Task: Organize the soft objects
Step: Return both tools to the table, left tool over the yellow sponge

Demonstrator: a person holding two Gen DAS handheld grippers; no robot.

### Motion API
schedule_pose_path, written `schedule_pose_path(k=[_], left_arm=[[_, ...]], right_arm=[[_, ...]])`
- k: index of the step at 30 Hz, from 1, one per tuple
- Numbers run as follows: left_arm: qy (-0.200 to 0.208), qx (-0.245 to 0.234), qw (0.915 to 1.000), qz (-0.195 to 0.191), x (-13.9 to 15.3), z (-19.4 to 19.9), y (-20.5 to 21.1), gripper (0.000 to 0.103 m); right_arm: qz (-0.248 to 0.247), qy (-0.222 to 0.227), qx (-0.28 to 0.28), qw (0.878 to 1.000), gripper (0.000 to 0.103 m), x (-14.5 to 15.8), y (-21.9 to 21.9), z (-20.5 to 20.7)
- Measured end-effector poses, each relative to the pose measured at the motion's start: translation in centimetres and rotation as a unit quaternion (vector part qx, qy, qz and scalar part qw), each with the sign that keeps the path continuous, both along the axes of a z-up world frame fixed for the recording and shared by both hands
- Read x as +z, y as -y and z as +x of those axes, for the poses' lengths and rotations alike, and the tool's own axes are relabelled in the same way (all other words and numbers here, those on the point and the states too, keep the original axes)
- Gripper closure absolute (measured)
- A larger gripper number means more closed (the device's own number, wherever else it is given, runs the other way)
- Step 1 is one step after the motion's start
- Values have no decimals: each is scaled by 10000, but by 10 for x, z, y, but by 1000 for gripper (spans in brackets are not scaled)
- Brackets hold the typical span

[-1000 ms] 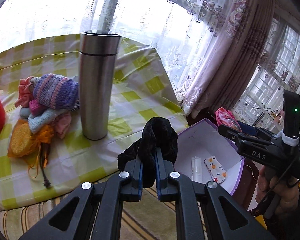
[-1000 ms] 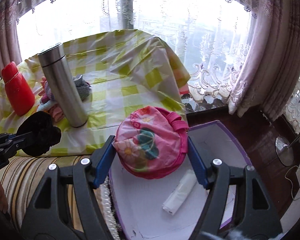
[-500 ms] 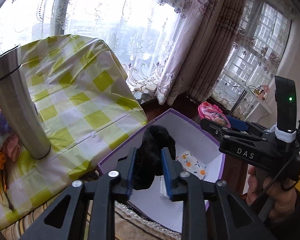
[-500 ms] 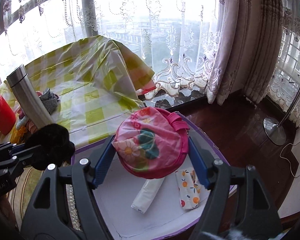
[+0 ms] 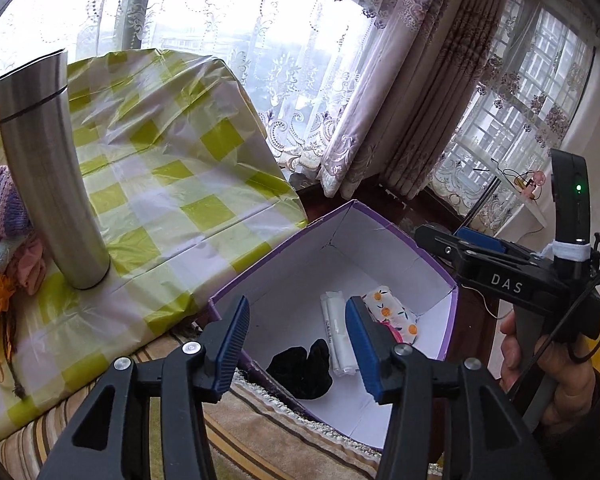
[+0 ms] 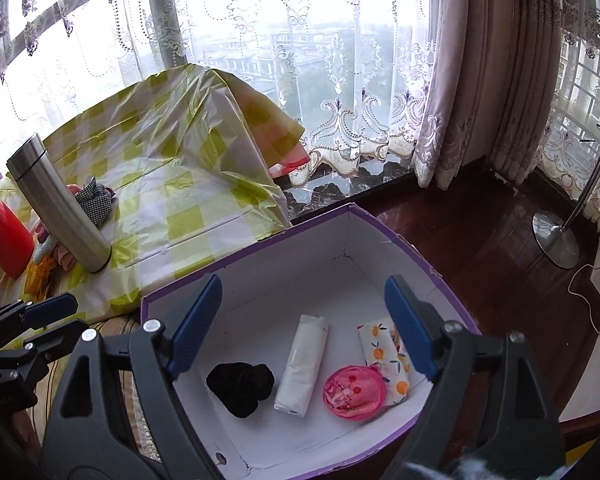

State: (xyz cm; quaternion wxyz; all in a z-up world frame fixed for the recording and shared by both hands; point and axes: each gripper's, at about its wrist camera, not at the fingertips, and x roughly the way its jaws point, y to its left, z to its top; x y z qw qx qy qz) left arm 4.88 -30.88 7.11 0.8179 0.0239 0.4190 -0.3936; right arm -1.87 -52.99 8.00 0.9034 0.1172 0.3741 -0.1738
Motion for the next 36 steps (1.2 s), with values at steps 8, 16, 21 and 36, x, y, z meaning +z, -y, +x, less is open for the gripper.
schedule_pose_path(k=[8,16,21,36], left_arm=[[-54,413,9991,-41,1,10,-49,52],[-144,1147,9933,-21,-4,32,-116,52],[-195,1612,9867,59,-10,46,-159,52],[-491,2845,9572,222,-38,90,-268,44]], right_arm=[[2,-223,202,9995,18,-12,-17,6],[-74,-231,683,9974,18,-8,-54,17],[-97,-206,1110,9936,18,-5,-82,23],[-147,-268,2303,9726,17,-10,-171,41]])
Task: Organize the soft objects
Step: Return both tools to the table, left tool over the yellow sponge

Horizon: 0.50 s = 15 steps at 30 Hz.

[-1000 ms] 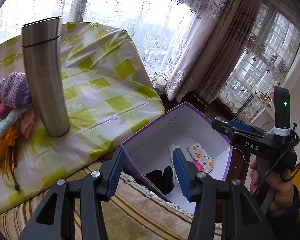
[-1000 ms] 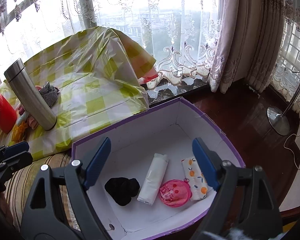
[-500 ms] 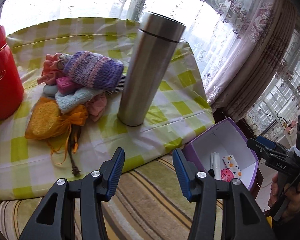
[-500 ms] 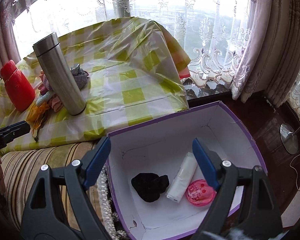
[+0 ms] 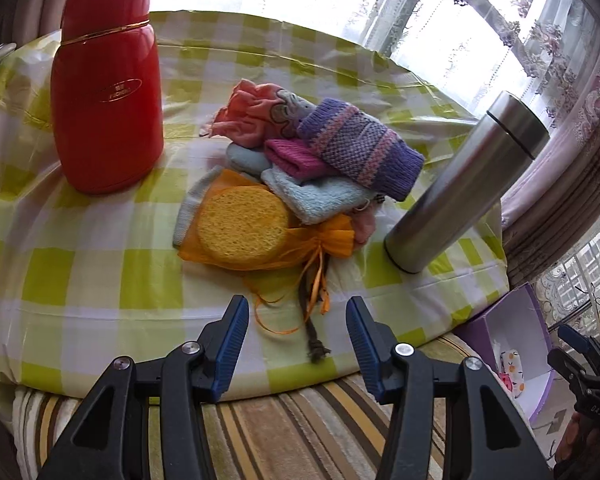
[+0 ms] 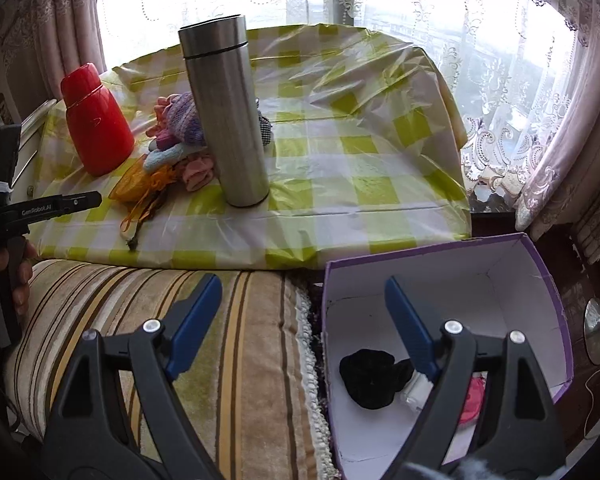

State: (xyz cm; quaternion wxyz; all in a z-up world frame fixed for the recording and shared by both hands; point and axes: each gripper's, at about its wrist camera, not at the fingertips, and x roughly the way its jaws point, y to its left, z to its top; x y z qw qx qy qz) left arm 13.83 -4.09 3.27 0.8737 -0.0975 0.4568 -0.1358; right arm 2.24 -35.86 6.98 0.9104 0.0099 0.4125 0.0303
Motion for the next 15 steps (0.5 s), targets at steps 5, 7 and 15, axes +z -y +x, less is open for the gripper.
schedule_pose_path(k=[5,7,15], left_arm=[[-106,42,9998,146,-10,19,-12,26],[-230,-15,9995,206,-17,29,-14,24],[-396,-356,9973,500,-36,65,-8,16]], right_arm=[[-35,12,313,9995,17,1,-26,6],[-26,8,422,9991,18,1,-35,8],[-85,-39,888,9960,18,-2,-73,19]])
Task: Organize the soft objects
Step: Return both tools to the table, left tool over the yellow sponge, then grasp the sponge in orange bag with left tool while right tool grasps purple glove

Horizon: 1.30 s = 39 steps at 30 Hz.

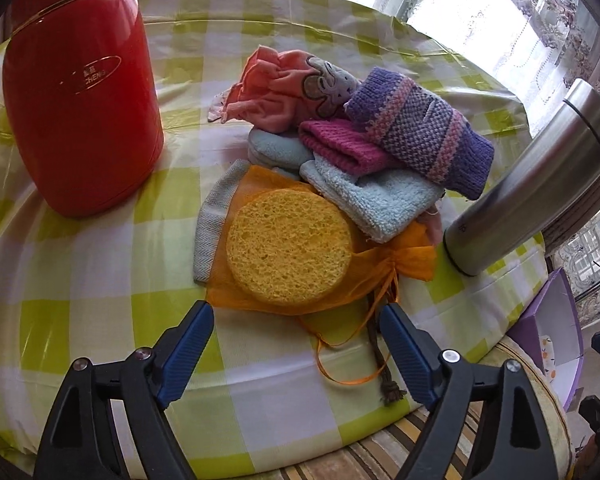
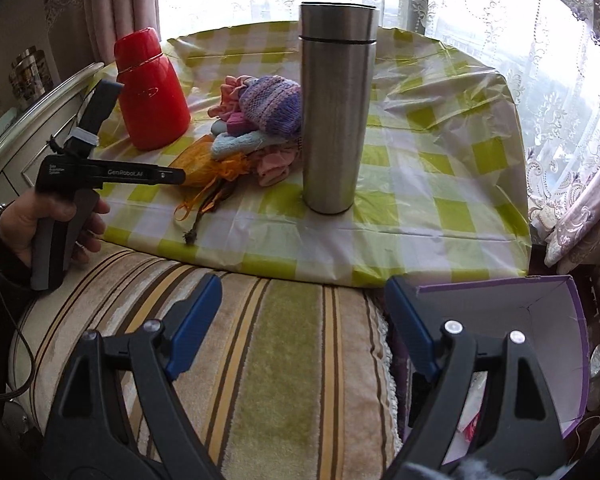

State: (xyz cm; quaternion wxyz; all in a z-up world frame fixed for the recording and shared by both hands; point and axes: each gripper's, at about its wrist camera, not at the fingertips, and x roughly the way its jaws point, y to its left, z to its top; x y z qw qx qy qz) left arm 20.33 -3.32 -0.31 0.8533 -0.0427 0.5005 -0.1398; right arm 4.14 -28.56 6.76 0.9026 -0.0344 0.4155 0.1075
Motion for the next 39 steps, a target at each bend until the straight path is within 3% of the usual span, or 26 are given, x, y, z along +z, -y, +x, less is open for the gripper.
schedule_pose_path(k=[14,18,22,32,39], left_arm=[[-108,-346,9988,335,-27,43,7,14],[-8,-517,9979,403,-30,46,9,22],[78,-544,9975,451,-28,41,11,23],[347,42,9991,219,-10,9,-18,23],[596,658,9960,-61,6,-15,-51,23]], right_arm=[[-310,148,761,9965,17,2,-65,30],[-438,261,927,9944,17,5,-84,43],[-564,399,1035,9922,17,10,-102,58],[-1389,1042,826,9814,18,19,-152,112],[-2149,1056,389,9701,18,0,-172,165]])
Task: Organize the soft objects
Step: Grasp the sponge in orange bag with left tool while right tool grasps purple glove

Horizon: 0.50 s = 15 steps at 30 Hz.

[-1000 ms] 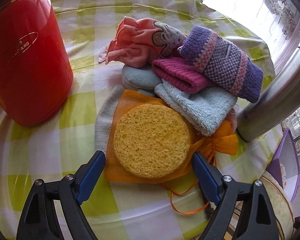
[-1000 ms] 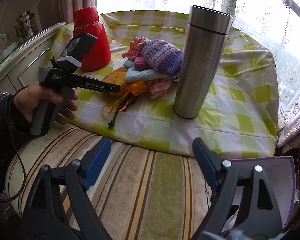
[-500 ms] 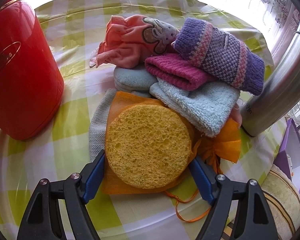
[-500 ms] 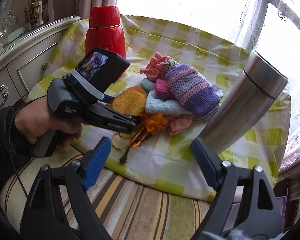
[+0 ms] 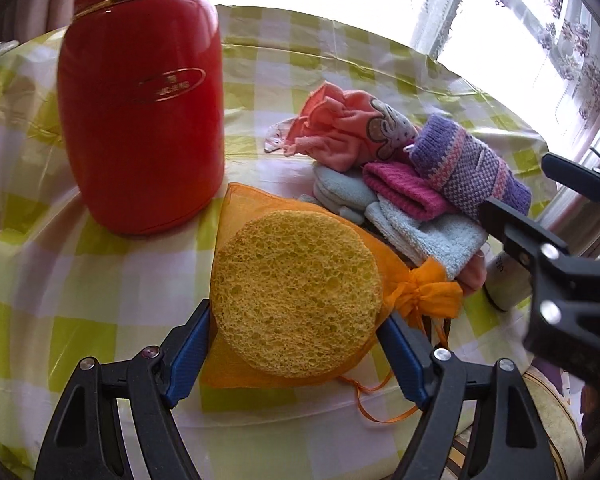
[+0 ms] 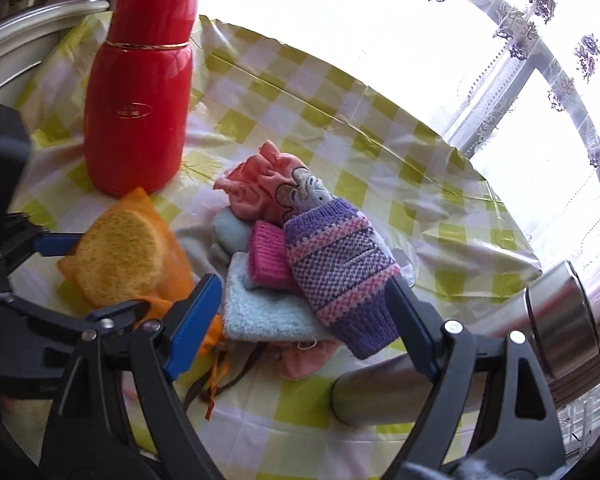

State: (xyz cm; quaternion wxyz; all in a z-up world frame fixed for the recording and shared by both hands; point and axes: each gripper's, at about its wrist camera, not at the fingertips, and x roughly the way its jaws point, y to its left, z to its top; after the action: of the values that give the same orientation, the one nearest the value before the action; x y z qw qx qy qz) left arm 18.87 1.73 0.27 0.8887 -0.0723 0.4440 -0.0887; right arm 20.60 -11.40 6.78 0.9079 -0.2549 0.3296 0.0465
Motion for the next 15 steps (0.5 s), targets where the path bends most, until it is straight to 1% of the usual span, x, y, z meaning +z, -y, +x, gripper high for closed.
schedule_pose_path(k=[3,6,11,15], left_arm=[[73,160,9998,-95,1,-5,-9,23],[123,173,9997,-122,2,-6,-9,23],[143,131,9998,-94,2,-6,-7,23],[148,139,9997,-118,2,-7,-8,23]], right_arm=[[-469,179,-360,9981,18,-9,-6,18],[-694,290,-686,9948,18,-16,-7,34],[-608,320,-1095,9916,18,-17,0,57],[-407,214,-1321,9902,18,-19,8,77]])
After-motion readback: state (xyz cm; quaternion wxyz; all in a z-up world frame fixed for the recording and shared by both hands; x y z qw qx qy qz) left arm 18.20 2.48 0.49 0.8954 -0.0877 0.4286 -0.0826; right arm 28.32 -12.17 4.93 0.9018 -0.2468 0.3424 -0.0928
